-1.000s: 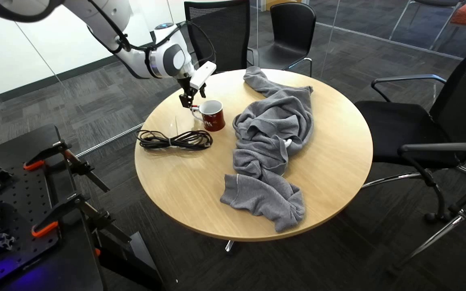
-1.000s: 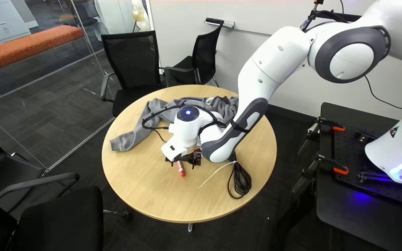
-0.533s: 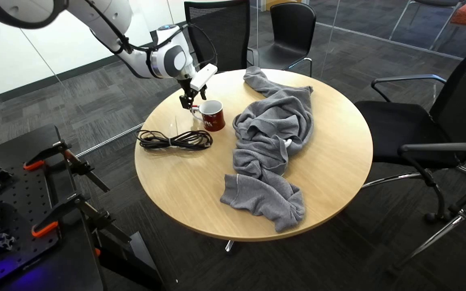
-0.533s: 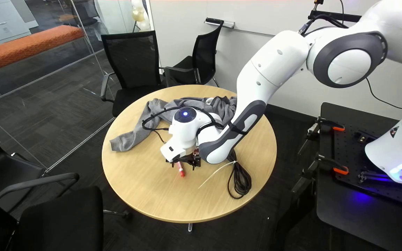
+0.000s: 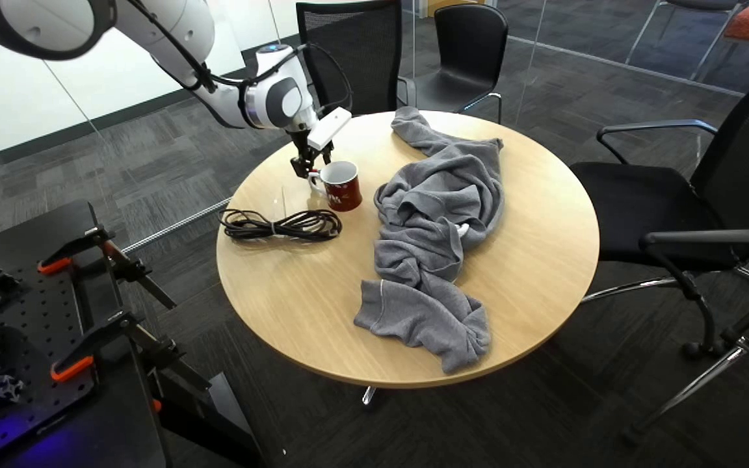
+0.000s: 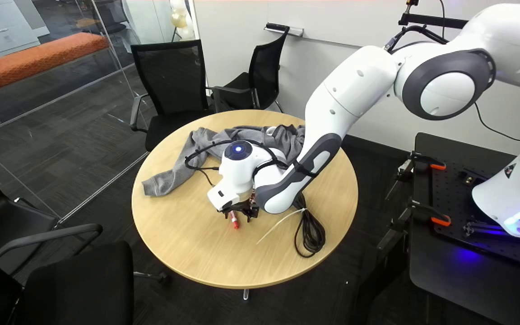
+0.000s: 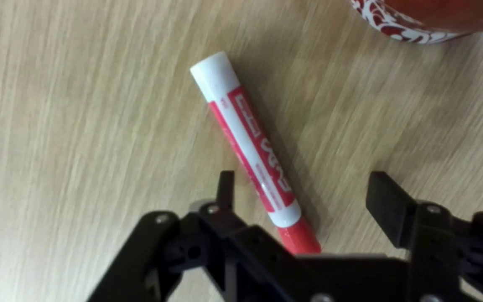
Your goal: Put the marker in the mug
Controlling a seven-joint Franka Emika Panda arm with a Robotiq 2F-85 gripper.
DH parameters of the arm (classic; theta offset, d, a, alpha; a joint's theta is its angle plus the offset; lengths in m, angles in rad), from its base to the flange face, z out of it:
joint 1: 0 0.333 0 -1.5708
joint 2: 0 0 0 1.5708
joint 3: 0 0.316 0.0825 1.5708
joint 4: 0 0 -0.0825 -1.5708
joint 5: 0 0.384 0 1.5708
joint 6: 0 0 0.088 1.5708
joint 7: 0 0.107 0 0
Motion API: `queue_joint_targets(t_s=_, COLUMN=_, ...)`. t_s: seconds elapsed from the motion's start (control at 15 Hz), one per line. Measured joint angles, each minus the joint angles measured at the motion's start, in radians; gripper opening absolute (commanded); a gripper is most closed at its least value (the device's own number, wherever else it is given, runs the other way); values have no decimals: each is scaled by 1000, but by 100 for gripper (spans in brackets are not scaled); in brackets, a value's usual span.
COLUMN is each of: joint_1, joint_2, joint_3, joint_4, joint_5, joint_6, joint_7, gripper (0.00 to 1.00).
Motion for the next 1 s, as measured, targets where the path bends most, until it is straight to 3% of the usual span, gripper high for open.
queue_joint_targets(t_s=0.47, joint_1=4, joint_2=-4, joint_3=3, joint_4=22, joint_5=-1, joint_6=-14, joint_7=0, gripper=0)
queue_joint_targets(t_s=0.6, joint_1=8, joint_2=-25, joint_3=4, joint_4=20, joint_5=-3, joint_6=-12, joint_7=1, gripper=5)
queue_joint_targets(t_s=1.0, joint_1=33, joint_2=-176, joint_3=-13, joint_4=-63, joint_5=-29, joint_6=-9, joint_7=37, gripper=5)
